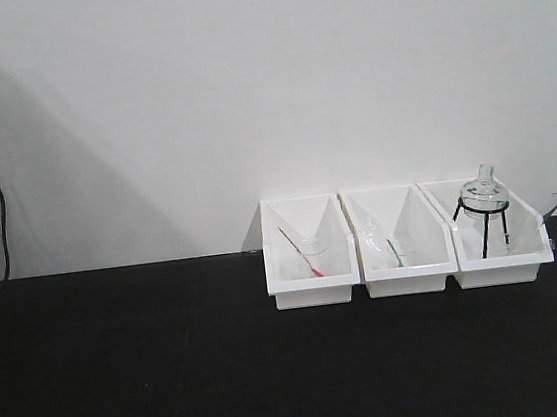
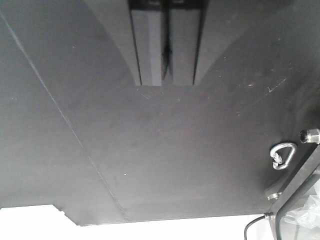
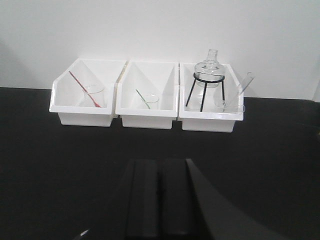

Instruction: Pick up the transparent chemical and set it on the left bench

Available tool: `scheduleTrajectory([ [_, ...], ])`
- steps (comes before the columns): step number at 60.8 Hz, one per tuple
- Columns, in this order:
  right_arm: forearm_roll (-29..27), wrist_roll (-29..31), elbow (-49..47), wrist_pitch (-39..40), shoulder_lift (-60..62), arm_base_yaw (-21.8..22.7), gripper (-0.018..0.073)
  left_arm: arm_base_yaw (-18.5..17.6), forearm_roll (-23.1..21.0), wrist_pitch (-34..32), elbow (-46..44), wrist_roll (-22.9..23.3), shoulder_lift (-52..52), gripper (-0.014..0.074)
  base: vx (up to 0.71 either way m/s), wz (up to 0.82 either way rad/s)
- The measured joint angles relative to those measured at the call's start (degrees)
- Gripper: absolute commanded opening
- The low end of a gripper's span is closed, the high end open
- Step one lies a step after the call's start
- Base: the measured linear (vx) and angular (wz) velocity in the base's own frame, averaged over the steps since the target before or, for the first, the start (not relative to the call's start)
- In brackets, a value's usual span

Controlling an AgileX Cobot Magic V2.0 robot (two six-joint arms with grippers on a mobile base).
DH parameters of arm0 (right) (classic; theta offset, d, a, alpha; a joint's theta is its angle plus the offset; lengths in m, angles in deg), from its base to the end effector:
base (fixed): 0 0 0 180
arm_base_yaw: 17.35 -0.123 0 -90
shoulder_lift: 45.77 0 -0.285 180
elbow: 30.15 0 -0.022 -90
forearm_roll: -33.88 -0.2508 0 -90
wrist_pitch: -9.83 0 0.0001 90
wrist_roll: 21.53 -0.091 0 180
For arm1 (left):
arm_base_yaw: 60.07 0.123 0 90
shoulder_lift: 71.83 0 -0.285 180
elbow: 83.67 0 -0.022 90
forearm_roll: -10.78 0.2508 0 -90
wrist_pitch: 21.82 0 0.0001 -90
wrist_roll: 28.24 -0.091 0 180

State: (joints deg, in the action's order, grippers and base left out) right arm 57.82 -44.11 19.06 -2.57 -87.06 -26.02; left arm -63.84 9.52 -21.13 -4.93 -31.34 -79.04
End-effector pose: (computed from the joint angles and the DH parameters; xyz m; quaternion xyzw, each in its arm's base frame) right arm 0.1253 0.0110 0.3121 -0.0371 0.7753 0.0091 0.6305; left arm 0.0566 -0.0038 0.2037 0.0337 0.6852 -0.0123 0.7274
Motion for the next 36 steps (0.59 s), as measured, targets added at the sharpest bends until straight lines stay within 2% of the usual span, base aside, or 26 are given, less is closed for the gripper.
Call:
scheduleTrajectory([
  [10,-0.4,0.0,0.0,-3.0,3.7,0.0,-0.0008,0.0,0.0,0.0,0.0,0.0,0.0,-0.0003,0.00,0.00],
  [36,-0.6,0.0,0.0,-3.3,4.4,0.0,-0.0008,0.0,0.0,0.0,0.0,0.0,0.0,-0.0003,0.00,0.00],
])
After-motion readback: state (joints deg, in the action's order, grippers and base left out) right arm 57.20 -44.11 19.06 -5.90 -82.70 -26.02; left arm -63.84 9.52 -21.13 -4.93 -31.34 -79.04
